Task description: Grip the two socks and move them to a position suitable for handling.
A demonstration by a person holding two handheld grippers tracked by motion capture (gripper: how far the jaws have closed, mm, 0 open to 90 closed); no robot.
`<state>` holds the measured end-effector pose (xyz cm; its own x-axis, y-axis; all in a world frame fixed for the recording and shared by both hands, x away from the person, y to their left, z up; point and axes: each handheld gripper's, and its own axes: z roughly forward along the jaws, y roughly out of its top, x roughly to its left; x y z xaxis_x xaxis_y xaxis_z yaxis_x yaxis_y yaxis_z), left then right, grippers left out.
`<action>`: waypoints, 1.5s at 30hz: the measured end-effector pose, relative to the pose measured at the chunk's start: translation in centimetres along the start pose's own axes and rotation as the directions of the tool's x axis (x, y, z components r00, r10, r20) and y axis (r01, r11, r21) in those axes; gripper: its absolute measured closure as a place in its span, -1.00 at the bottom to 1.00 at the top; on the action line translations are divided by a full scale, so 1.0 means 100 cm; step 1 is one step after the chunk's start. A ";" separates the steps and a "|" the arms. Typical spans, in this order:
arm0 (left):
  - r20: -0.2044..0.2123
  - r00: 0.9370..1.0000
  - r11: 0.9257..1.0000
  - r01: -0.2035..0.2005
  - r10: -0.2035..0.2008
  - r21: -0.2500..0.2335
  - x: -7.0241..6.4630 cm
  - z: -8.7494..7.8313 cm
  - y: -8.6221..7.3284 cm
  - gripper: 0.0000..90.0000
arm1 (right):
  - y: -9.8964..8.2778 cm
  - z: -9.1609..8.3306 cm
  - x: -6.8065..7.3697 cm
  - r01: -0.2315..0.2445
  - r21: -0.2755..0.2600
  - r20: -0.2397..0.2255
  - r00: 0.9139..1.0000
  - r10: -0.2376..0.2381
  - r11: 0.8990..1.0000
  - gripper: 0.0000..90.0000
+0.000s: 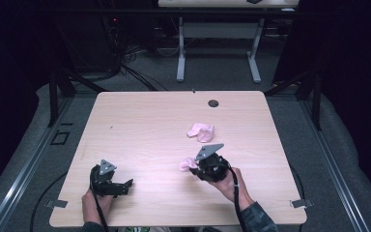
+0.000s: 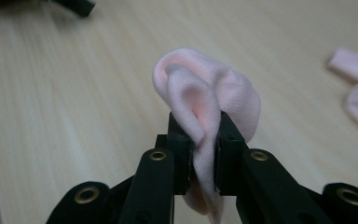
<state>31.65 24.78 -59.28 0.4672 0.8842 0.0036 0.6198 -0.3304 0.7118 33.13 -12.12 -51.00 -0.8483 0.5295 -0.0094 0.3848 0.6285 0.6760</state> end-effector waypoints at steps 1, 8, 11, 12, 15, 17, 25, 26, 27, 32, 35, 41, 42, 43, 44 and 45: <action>0.000 1.000 1.000 0.000 0.000 0.000 0.000 0.000 0.000 -0.99 | -0.009 0.005 0.004 -0.001 0.023 -0.024 1.000 0.001 1.000 0.77; -0.019 1.000 1.000 0.025 -0.025 0.001 -0.002 0.001 0.001 -1.00 | -0.035 0.021 0.009 -0.001 0.084 -0.066 0.998 0.007 0.996 -0.22; -0.034 0.999 0.999 0.040 -0.040 0.014 -0.004 0.002 0.003 -1.00 | -0.037 0.007 0.007 -0.019 0.040 -0.062 0.998 0.022 0.999 -0.50; -0.038 0.998 0.998 0.046 -0.045 0.039 -0.004 0.001 0.006 -0.99 | -0.037 0.001 0.006 -0.025 0.034 -0.061 0.998 0.027 0.999 -0.54; 0.000 0.997 0.995 0.075 -0.075 0.058 -0.008 -0.003 0.018 -0.99 | -0.044 -0.015 0.003 -0.054 -0.004 -0.045 0.998 0.054 0.999 -0.53; 0.026 0.994 0.994 0.101 -0.102 0.039 -0.013 -0.006 0.026 -0.95 | -0.050 -0.025 0.000 -0.085 -0.021 -0.031 0.996 0.085 0.996 -0.50; 0.173 0.985 1.000 0.006 -0.009 0.014 -0.060 0.006 0.075 -0.84 | -0.062 -0.044 -0.002 -0.183 -0.075 0.026 0.982 0.185 0.980 -0.18; 0.185 0.983 1.000 -0.003 0.000 0.016 -0.067 0.009 0.080 -0.82 | -0.062 -0.044 -0.002 -0.185 -0.072 0.025 0.982 0.187 0.980 -0.16; 0.202 0.979 1.000 -0.021 0.017 0.019 -0.072 0.011 0.084 -0.79 | -0.062 -0.044 -0.001 -0.188 -0.073 0.025 0.981 0.190 0.979 -0.12; 0.265 0.959 0.993 -0.112 0.101 0.026 -0.112 0.030 0.110 -0.65 | -0.059 -0.036 0.002 -0.192 -0.073 0.027 0.980 0.195 0.979 0.04; 0.297 0.948 0.990 -0.135 0.116 0.045 -0.123 0.040 0.117 -0.51 | -0.055 -0.025 0.002 -0.191 -0.064 0.029 0.981 0.193 0.979 0.16; 0.358 0.917 0.963 -0.235 0.175 0.131 -0.149 0.066 0.114 -0.19 | -0.059 0.001 -0.005 -0.200 0.023 -0.006 0.980 0.200 0.980 0.37; 0.368 0.912 0.961 -0.243 0.180 0.134 -0.151 0.068 0.113 -0.11 | -0.060 0.005 -0.005 -0.200 0.025 -0.006 0.980 0.200 0.979 0.41; 0.376 0.907 0.957 -0.256 0.189 0.137 -0.153 0.068 0.112 -0.04 | -0.061 0.007 -0.005 -0.195 0.038 -0.014 0.981 0.196 0.980 0.44; 0.379 0.903 0.953 -0.271 0.203 0.136 -0.157 0.069 0.110 0.01 | -0.061 0.010 -0.005 -0.198 0.044 -0.018 0.980 0.199 0.979 0.46; 0.380 0.901 0.951 -0.280 0.212 0.134 -0.159 0.070 0.109 0.09 | -0.062 0.014 -0.005 -0.194 0.053 -0.014 0.981 0.195 0.980 0.50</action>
<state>35.38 4.87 -56.47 0.7915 0.6007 -0.1124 0.5426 -0.6061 0.5816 31.63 -15.49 -56.18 -0.7618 0.6340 0.1332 0.5609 0.5426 0.6253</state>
